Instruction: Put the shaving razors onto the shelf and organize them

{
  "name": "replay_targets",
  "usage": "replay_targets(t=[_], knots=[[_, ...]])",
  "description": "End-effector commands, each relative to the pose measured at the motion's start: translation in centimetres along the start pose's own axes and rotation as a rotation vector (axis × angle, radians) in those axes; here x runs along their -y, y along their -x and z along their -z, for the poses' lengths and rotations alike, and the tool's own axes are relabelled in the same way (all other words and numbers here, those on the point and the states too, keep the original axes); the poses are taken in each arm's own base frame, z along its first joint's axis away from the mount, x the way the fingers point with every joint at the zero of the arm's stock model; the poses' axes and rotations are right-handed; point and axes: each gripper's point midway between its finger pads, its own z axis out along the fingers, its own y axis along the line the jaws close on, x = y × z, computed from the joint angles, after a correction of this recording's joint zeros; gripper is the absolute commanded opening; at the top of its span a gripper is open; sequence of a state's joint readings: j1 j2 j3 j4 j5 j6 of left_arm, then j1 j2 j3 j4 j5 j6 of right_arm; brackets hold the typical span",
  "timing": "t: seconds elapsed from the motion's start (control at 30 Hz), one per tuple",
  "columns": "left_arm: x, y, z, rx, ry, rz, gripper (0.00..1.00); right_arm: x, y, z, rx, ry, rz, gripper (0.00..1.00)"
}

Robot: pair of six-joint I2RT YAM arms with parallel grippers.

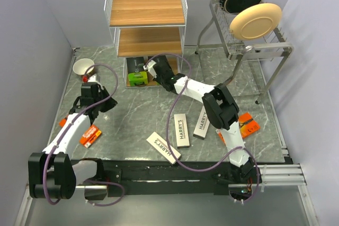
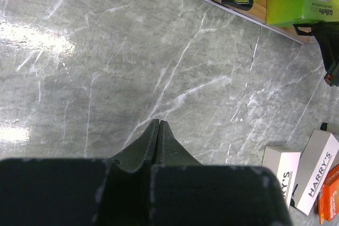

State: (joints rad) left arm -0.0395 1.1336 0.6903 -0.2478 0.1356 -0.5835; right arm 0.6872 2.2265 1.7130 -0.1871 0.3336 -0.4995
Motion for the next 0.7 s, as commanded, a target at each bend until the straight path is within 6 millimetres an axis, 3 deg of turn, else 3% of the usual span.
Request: replay_targets(t=[0.0, 0.07, 0.13, 0.17, 0.2, 0.23, 0.27, 0.3, 0.33, 0.37, 0.4, 0.43, 0.47, 0.5, 0.57, 0.6, 0.67], knots=[[1.1, 1.2, 0.5, 0.044, -0.052, -0.004, 0.01, 3.0, 3.1, 1.1, 0.094, -0.076, -0.054, 0.00], [1.3, 1.1, 0.5, 0.039, -0.063, -0.010, 0.01, 3.5, 4.2, 2.9, 0.126, -0.069, -0.089, 0.00], [1.6, 1.1, 0.3, 0.032, -0.077, -0.017, 0.01, 2.3, 4.3, 4.4, 0.136, -0.011, -0.120, 0.00], [2.1, 1.1, 0.4, 0.024, -0.102, -0.025, 0.02, 3.2, 5.3, 6.6, 0.170, -0.007, -0.144, 0.00], [2.3, 1.1, 0.3, 0.019, -0.113, -0.029, 0.07, 2.3, 4.2, 7.3, 0.145, 0.024, -0.145, 0.00], [2.5, 1.1, 0.2, 0.009, -0.123, -0.032, 0.29, 1.9, 4.3, 8.5, 0.153, 0.053, -0.183, 0.00], [2.8, 1.2, 0.2, 0.008, -0.138, -0.045, 0.36, 2.0, 5.2, 10.9, 0.199, 0.107, -0.206, 0.00], [3.1, 1.2, 0.2, 0.003, -0.152, -0.053, 0.43, 0.9, 3.8, 11.7, 0.164, 0.155, -0.212, 0.02], [3.0, 1.2, -0.1, -0.002, -0.147, -0.060, 0.62, 0.3, 3.6, 12.8, 0.165, 0.194, -0.255, 0.13], [3.2, 1.4, -0.1, 0.001, -0.151, -0.078, 0.69, 0.4, 4.1, 15.0, 0.201, 0.246, -0.280, 0.23], [3.3, 1.3, -0.2, -0.002, -0.155, -0.088, 0.75, -0.6, 2.2, 15.6, 0.154, 0.289, -0.285, 0.32], [3.2, 1.3, -0.4, -0.004, -0.152, -0.095, 0.89, -0.7, 1.6, 16.5, 0.146, 0.306, -0.311, 0.51], [3.5, 1.5, -0.5, 0.003, -0.153, -0.095, 0.98, -0.5, 1.7, 18.6, 0.180, 0.330, -0.327, 0.60], [3.6, 1.6, -0.6, 0.005, -0.158, -0.092, 1.00, -1.9, -0.3, 19.0, 0.140, 0.380, -0.336, 0.72], [4.4, 1.5, -0.7, 0.014, -0.184, -0.092, 0.99, -2.0, -1.3, 20.9, 0.149, 0.399, -0.361, 0.79], [4.7, 1.5, -0.8, 0.017, -0.195, -0.097, 0.99, -2.4, -2.9, 20.8, 0.111, 0.403, -0.403, 0.83], [5.7, 1.4, -1.0, 0.031, -0.199, -0.120, 0.99, -1.8, -4.0, 21.1, 0.094, 0.382, -0.465, 0.87]])
